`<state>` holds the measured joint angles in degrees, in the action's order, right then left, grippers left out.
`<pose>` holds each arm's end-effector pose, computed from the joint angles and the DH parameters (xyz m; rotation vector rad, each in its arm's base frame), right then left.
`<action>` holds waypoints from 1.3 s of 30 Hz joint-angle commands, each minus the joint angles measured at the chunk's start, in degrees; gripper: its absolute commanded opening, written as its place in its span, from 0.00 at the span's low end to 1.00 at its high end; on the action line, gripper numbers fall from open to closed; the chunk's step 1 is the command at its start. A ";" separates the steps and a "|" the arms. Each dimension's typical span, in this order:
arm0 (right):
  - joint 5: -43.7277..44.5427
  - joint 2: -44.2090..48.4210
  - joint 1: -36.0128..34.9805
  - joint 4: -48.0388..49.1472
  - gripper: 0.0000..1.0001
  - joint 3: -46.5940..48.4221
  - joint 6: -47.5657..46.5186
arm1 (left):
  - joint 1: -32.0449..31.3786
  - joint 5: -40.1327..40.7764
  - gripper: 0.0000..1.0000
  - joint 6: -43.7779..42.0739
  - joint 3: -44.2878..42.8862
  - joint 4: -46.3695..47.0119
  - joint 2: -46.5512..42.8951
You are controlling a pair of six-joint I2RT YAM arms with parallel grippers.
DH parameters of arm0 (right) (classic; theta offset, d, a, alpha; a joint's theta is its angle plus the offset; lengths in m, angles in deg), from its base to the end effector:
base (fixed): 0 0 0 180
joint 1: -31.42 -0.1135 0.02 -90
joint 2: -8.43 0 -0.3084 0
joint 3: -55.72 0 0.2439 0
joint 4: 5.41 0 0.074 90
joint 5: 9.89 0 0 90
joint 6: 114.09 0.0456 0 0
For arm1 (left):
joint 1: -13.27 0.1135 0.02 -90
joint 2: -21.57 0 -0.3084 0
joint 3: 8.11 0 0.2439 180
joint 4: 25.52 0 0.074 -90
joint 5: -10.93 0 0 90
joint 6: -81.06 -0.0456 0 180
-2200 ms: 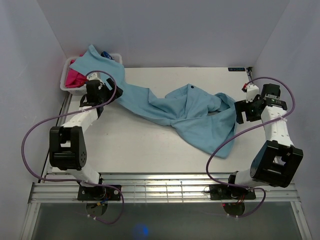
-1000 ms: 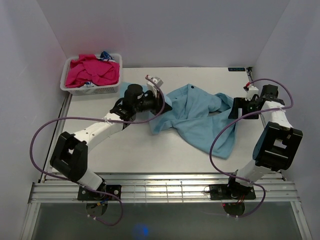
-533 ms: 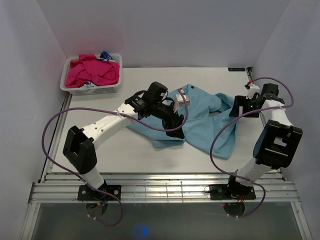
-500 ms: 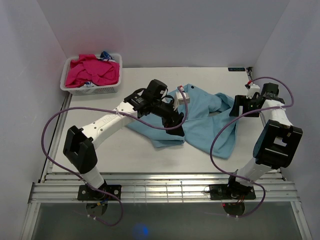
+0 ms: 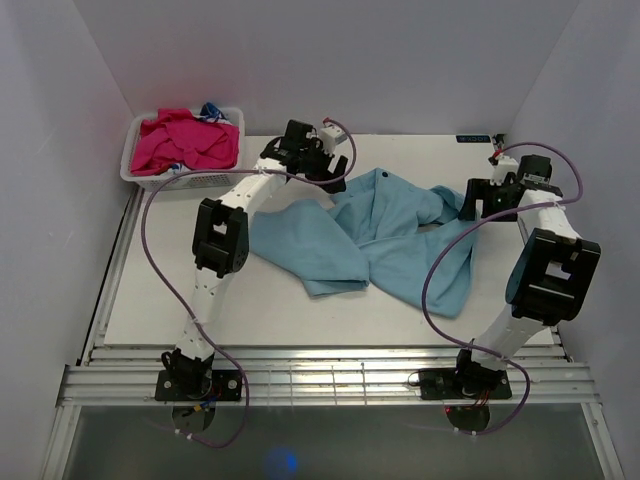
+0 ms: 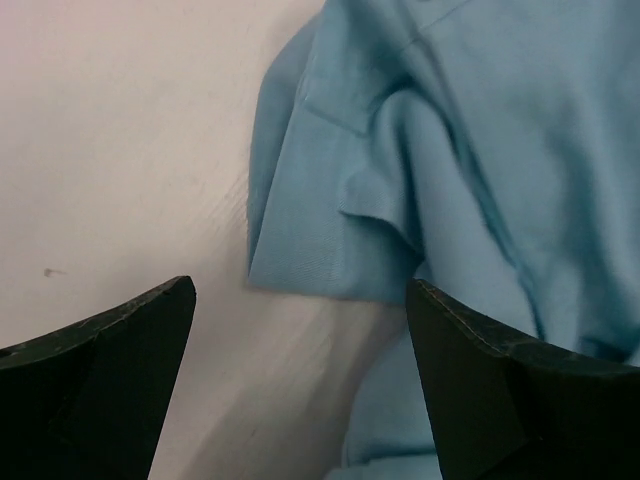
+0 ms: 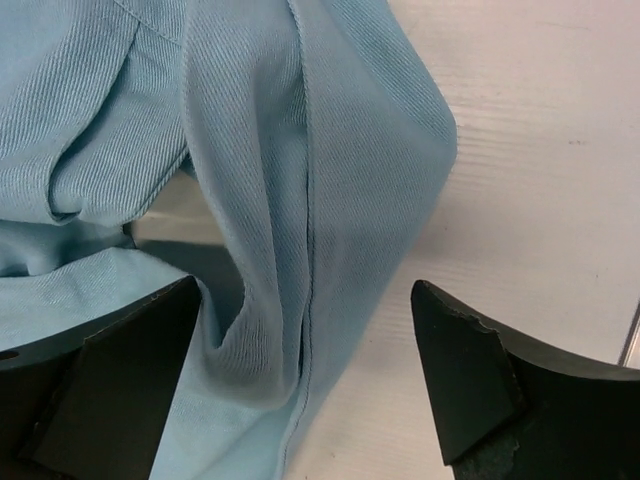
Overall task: Fold and stack the trousers
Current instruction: Flatten the trousers out
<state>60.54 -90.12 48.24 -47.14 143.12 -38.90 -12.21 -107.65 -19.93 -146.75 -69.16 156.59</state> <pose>0.3641 -0.0941 0.2780 -0.0979 2.4270 0.1805 0.5042 -0.2644 0.2736 0.9557 2.0489 -0.6993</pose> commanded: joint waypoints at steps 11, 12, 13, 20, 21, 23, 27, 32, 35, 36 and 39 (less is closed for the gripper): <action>-27.28 3.85 -1.52 -8.02 0.08 3.58 -2.77 | 7.70 -9.20 0.98 15.34 18.20 -0.56 -17.76; -30.49 10.76 -2.05 -7.50 0.08 0.78 -1.20 | 11.11 -11.65 0.97 16.77 20.05 -1.00 -19.34; -33.31 13.96 -5.45 -6.19 0.08 -0.38 -0.23 | 12.89 -13.15 0.97 17.57 21.73 -1.35 -22.32; -24.83 29.02 -36.39 8.53 0.08 -9.60 12.24 | 24.23 -17.91 0.98 17.05 22.18 -8.20 -30.85; -23.59 27.72 -39.03 10.76 0.08 -9.88 13.74 | 24.94 -18.18 0.98 17.48 22.79 -8.47 -32.00; -20.69 23.77 -45.36 11.40 0.08 -5.70 16.47 | 27.65 -18.79 0.98 18.01 24.72 -8.65 -35.59; -16.21 8.42 -57.05 11.14 0.08 6.79 15.07 | 31.01 -20.29 0.98 19.24 31.13 -8.56 -41.66; -14.79 -6.55 -67.44 10.53 0.26 24.36 15.87 | 34.69 -19.50 0.98 19.33 39.22 -9.17 -47.74; -12.78 -9.04 -65.78 7.28 0.54 30.36 13.77 | 36.28 -20.02 0.98 17.06 42.64 -10.49 -50.90; -12.25 -7.30 -64.64 6.14 0.69 30.37 11.32 | 36.37 -20.11 0.98 16.09 43.27 -11.36 -51.43; -15.05 -1.33 -55.96 3.23 0.88 26.69 9.54 | 35.85 -21.61 0.98 10.83 44.68 -13.21 -51.79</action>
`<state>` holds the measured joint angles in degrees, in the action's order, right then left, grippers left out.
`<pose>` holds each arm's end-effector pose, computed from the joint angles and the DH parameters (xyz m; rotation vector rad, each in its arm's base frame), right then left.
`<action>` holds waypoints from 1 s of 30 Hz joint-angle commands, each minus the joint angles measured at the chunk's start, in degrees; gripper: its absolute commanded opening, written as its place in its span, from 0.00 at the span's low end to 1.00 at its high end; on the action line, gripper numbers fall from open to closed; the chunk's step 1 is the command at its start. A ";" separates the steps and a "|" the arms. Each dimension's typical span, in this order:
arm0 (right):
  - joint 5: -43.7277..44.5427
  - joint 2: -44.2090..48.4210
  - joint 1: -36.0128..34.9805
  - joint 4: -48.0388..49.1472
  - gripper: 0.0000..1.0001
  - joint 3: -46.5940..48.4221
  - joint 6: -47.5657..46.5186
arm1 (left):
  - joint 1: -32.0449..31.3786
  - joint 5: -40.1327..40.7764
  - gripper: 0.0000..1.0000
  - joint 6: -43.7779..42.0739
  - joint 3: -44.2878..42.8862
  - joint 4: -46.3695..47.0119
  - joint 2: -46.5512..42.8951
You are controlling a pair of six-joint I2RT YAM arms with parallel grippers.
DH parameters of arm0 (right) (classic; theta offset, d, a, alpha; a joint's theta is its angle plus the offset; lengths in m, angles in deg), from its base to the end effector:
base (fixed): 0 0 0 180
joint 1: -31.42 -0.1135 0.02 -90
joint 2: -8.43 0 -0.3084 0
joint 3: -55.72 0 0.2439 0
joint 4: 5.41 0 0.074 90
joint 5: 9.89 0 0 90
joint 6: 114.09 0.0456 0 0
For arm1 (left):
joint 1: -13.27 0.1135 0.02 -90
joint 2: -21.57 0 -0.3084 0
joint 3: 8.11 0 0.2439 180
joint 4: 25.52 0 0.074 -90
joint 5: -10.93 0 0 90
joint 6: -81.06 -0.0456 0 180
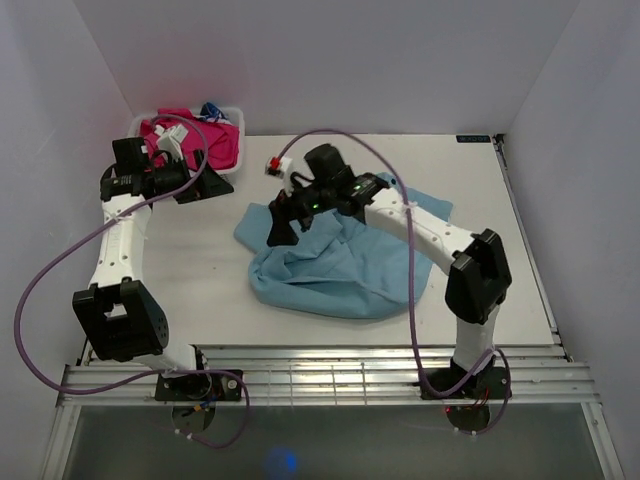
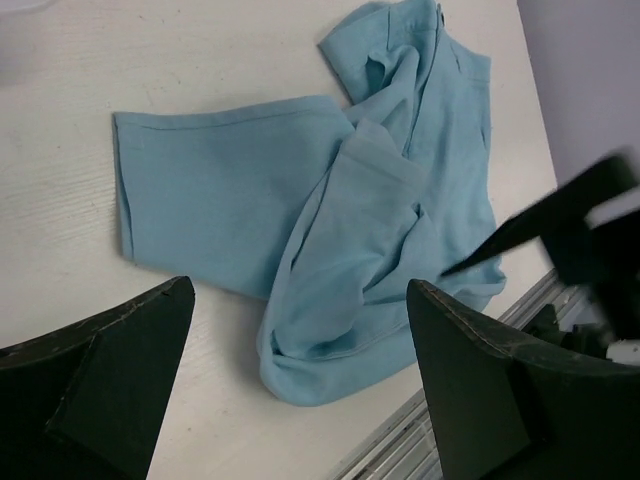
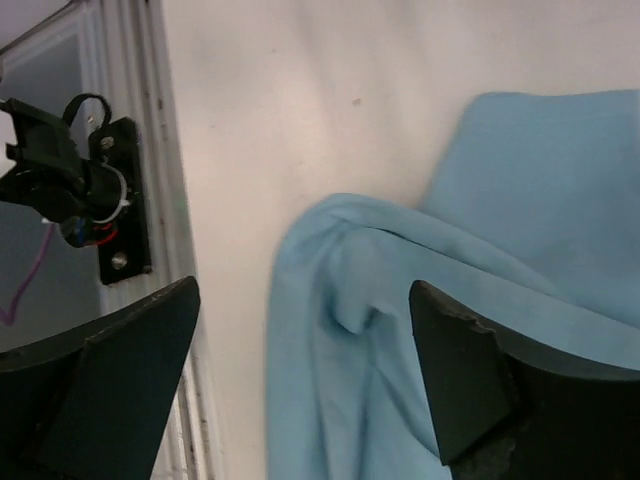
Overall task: Fold and stack the trousers
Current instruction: Flatten the trousers out
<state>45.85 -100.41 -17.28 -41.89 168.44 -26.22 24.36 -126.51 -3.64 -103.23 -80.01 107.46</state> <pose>0.2824 0.3603 0.3617 -1.2817 1.8309 1.1009 0.3131 0.0271 0.3858 0.0793 2.2093 -0.9094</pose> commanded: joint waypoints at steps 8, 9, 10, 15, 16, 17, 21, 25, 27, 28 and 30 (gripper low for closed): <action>13.58 8.92 33.67 -7.82 0.94 -7.86 -18.14 | -15.38 13.24 0.98 -15.15 4.07 1.48 2.52; 15.43 4.99 34.55 -7.91 0.93 -6.90 -19.04 | -16.09 14.21 0.98 -15.32 3.54 1.84 5.58; 17.71 2.60 36.30 -8.60 0.92 -5.33 -19.57 | -16.54 15.09 0.98 -15.41 2.15 3.15 7.09; 19.49 -11.54 39.74 -9.32 0.91 4.69 -18.88 | -19.61 20.54 0.98 -16.81 -4.71 3.43 16.84; 20.54 -12.97 40.00 -8.88 0.91 7.23 -18.87 | -20.23 21.68 0.98 -17.60 -5.25 3.25 19.12; 21.25 -15.76 40.09 -8.61 0.91 8.30 -18.87 | -21.36 22.91 0.98 -19.00 -5.69 3.42 19.93; 24.15 -20.43 40.18 -6.33 0.92 11.56 -19.31 | -21.73 26.07 0.98 -19.36 -6.13 3.86 23.53; 24.86 -24.31 40.36 -10.36 0.74 14.72 -21.77 | -21.90 26.87 0.98 -18.84 -4.99 4.12 25.82; 23.29 -23.01 41.41 -11.86 0.52 9.84 -22.04 | -21.99 27.57 0.96 -18.31 -2.63 5.70 26.35; 22.84 -21.96 41.94 -11.86 0.47 9.81 -22.04 | -21.99 28.62 0.92 -18.05 -1.92 6.49 26.52; 22.14 -17.74 43.86 -11.86 0.28 3.59 -22.04 | -21.99 31.17 0.76 -17.61 -0.51 8.25 27.31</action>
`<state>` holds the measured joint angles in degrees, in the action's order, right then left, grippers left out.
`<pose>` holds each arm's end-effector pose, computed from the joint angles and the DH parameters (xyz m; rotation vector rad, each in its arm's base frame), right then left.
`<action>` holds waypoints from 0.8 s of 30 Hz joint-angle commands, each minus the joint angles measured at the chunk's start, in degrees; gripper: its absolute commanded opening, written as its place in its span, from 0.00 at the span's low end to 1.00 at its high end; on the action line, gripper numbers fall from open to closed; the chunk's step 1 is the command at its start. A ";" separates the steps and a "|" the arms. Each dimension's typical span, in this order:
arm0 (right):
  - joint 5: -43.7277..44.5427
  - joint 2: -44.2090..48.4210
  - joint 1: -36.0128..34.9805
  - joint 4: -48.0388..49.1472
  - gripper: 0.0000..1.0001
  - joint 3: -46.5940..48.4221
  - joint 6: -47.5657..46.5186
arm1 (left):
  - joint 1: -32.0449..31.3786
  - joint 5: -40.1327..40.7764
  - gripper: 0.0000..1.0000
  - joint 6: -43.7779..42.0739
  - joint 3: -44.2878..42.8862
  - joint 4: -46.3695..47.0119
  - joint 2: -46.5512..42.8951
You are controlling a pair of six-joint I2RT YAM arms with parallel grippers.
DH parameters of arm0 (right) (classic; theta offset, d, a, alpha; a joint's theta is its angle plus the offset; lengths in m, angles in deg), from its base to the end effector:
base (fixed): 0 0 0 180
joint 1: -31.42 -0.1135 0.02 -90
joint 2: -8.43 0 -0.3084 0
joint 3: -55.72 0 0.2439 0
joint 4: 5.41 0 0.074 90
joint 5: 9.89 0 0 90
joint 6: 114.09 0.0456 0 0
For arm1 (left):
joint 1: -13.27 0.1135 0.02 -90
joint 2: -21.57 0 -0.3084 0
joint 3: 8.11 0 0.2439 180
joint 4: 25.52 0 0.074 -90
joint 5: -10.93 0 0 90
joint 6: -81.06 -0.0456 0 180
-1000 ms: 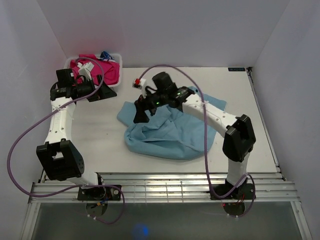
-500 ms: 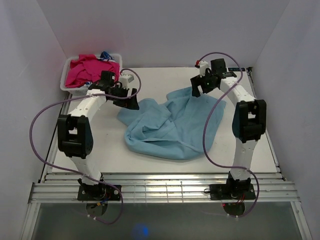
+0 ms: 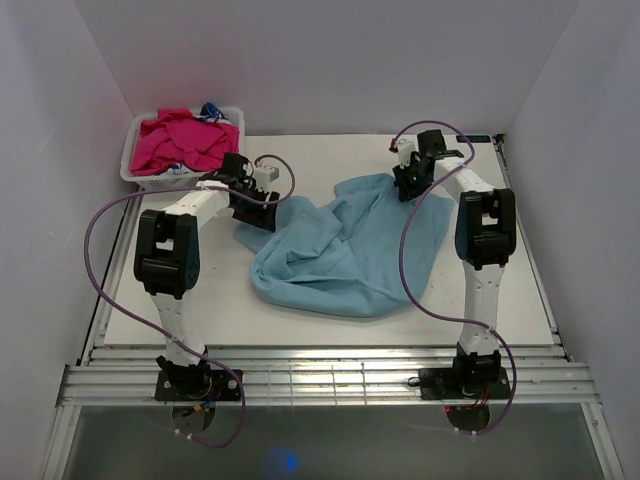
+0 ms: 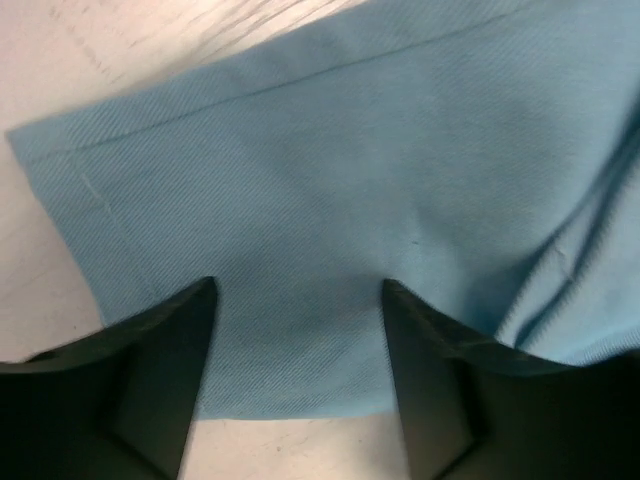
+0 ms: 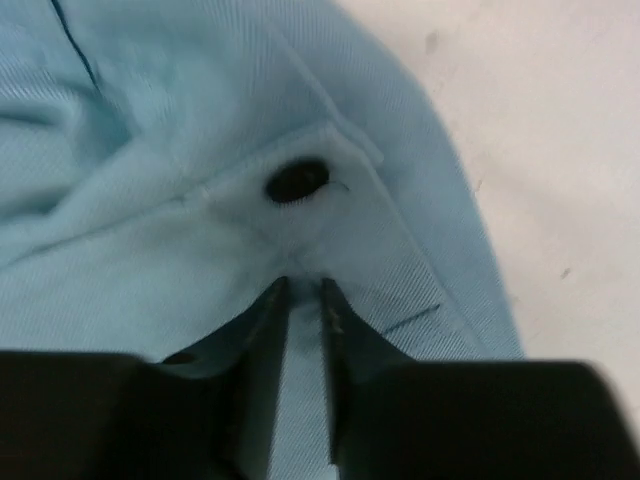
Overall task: Fold and stack the trousers
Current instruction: Flatten the trousers out
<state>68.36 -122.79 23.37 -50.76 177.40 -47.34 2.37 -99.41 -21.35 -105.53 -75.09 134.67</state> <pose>0.5254 0.0837 0.2080 -0.7542 2.3899 0.1507 0.4140 -0.0959 0.2252 0.6420 2.5924 -0.4710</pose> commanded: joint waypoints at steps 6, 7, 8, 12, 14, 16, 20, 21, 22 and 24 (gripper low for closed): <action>-0.21 17.47 8.05 -4.21 0.08 -21.18 -3.38 | 1.14 9.96 0.06 0.27 1.70 4.31 1.07; -0.03 18.88 10.14 -5.09 0.08 -22.87 -4.00 | 1.57 9.62 0.00 0.01 1.35 3.96 0.72; -0.20 21.42 10.69 -5.97 0.08 -24.54 -4.70 | 2.54 9.44 0.00 -0.16 1.26 3.69 0.28; -1.87 28.02 11.83 -9.57 0.08 -34.03 -10.66 | 5.97 7.53 0.00 -1.83 1.62 3.26 -3.49; -2.40 30.66 11.83 -9.67 0.11 -37.03 -12.26 | 7.81 1.56 0.18 -3.67 0.39 1.50 -6.73; -1.79 30.59 12.27 -9.41 0.28 -34.51 -12.01 | 8.00 -5.48 0.41 -8.15 -0.23 -1.84 -9.64; -1.70 23.14 14.29 -9.84 0.71 -23.64 -6.30 | 7.56 -12.87 0.70 -14.21 -0.49 -4.91 -18.16; -1.70 21.46 15.08 -10.02 0.72 -21.42 -5.16 | 7.21 -13.49 0.72 -16.05 -0.76 -5.97 -18.87; -0.92 19.79 15.35 -10.19 0.72 -19.13 -2.71 | 6.51 -12.89 0.73 -15.99 -0.93 -5.98 -19.23; -0.47 14.87 15.87 -10.81 0.73 -12.89 -1.02 | 5.98 -13.41 0.96 -14.67 -2.07 -5.98 -17.84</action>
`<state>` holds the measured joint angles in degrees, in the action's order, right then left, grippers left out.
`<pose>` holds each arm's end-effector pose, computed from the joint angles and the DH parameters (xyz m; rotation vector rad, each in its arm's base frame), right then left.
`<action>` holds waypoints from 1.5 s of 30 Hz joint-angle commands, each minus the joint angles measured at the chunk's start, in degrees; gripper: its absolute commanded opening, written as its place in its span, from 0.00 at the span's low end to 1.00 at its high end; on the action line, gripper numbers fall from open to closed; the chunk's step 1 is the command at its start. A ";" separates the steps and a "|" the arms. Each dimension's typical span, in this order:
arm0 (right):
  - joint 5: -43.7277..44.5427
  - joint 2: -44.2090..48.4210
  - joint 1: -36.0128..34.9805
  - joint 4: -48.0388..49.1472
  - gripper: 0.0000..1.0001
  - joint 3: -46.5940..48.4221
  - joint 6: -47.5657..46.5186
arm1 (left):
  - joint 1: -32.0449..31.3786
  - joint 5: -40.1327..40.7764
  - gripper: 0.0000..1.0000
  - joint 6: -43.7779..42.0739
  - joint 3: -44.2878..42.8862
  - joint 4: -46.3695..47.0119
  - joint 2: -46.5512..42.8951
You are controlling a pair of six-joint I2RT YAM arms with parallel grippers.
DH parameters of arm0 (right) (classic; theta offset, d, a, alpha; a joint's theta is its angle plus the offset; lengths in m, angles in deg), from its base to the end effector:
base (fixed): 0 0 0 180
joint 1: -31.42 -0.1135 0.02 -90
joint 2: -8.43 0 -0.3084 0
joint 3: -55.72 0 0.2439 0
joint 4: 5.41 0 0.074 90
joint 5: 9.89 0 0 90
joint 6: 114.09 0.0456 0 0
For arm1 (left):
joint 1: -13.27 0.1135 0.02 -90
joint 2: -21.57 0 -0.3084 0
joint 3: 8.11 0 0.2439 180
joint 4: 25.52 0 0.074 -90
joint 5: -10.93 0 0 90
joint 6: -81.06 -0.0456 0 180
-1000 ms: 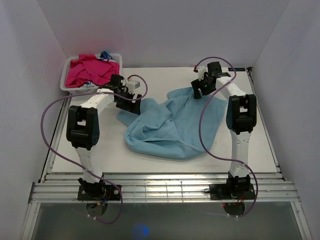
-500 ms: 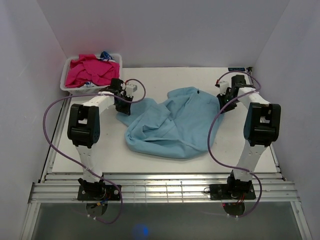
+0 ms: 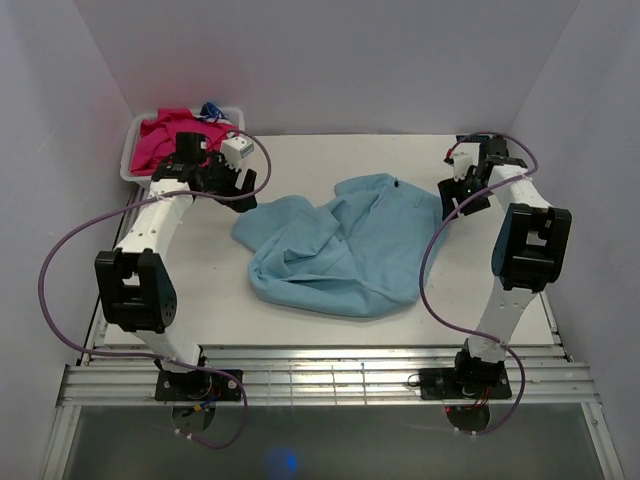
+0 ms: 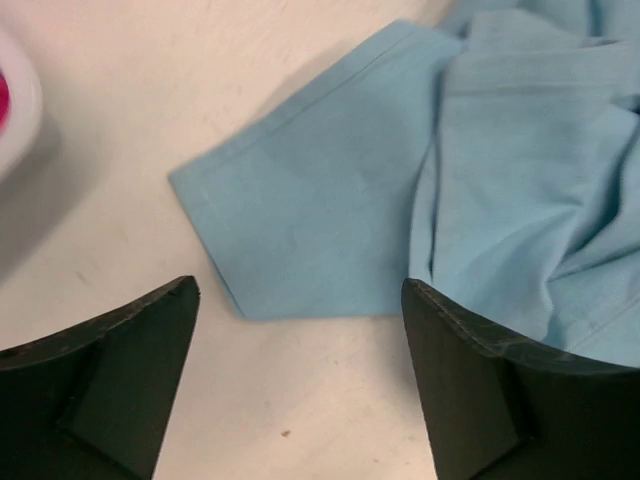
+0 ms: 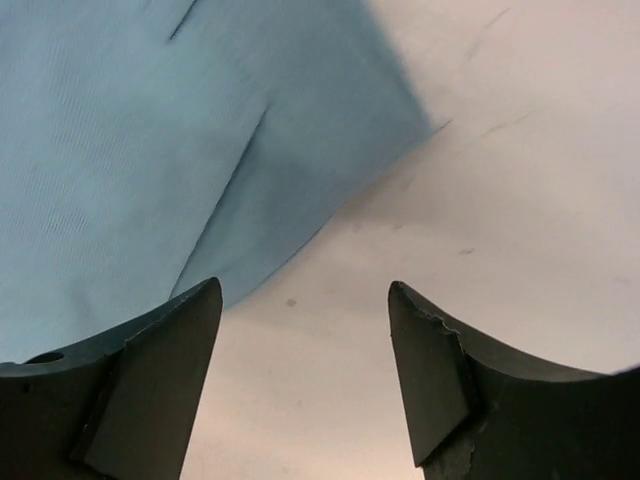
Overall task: Fold and stack the trousers
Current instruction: Flatten the trousers out
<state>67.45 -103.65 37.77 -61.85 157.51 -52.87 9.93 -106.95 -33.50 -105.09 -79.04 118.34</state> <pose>0.4212 -0.0368 0.2469 -0.5828 2.6239 0.1172 0.3667 -0.0428 0.3290 0.7687 2.2769 -0.4381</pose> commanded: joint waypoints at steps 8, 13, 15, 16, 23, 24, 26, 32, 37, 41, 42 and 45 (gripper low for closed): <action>-0.52 -14.48 1.47 2.99 0.92 16.68 7.33 | -10.71 -2.79 0.98 5.90 -11.55 2.99 9.65; -2.27 -18.17 0.42 3.44 0.94 17.92 5.23 | -19.06 -0.25 0.98 5.83 -13.24 2.46 14.05; -2.89 -19.14 -0.19 2.91 0.91 18.01 3.73 | -20.04 0.10 0.98 7.15 -13.24 1.94 15.28; -3.06 -20.37 -0.37 1.78 0.91 18.53 3.38 | -20.65 1.24 0.98 7.94 -13.06 1.93 16.07; -1.58 -22.05 -1.34 -2.10 0.46 17.67 1.27 | -20.66 12.84 0.69 9.88 -8.77 0.79 19.25; -0.35 -21.35 -1.17 -1.93 0.33 16.79 0.74 | -20.49 13.81 0.61 9.97 -7.88 1.14 18.55; 0.97 -18.37 -0.03 -1.49 0.08 13.20 -0.23 | -18.91 16.80 0.40 10.49 -6.13 2.45 16.79; 0.10 -4.14 6.99 -1.75 0.08 -0.34 -4.08 | -7.93 16.90 0.00 10.76 0.46 3.16 6.34; 1.59 9.82 9.82 -5.68 0.08 -18.88 -13.22 | 0.86 18.56 0.00 5.58 11.08 3.34 -1.40; -4.64 14.25 8.25 -22.20 0.15 -23.57 -25.43 | 2.19 19.09 0.03 0.31 16.54 0.81 -3.34; -5.69 14.25 8.24 -24.84 0.28 -22.61 -27.02 | 2.28 19.52 0.13 -1.09 16.82 0.18 -3.43; -10.77 14.25 10.69 -26.80 0.82 -12.43 -27.13 | 3.24 17.00 0.70 -1.37 15.33 -1.05 -5.53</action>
<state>64.08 -90.68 46.93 -81.50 136.76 -73.48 13.32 -87.43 -32.19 -88.89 -77.78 116.55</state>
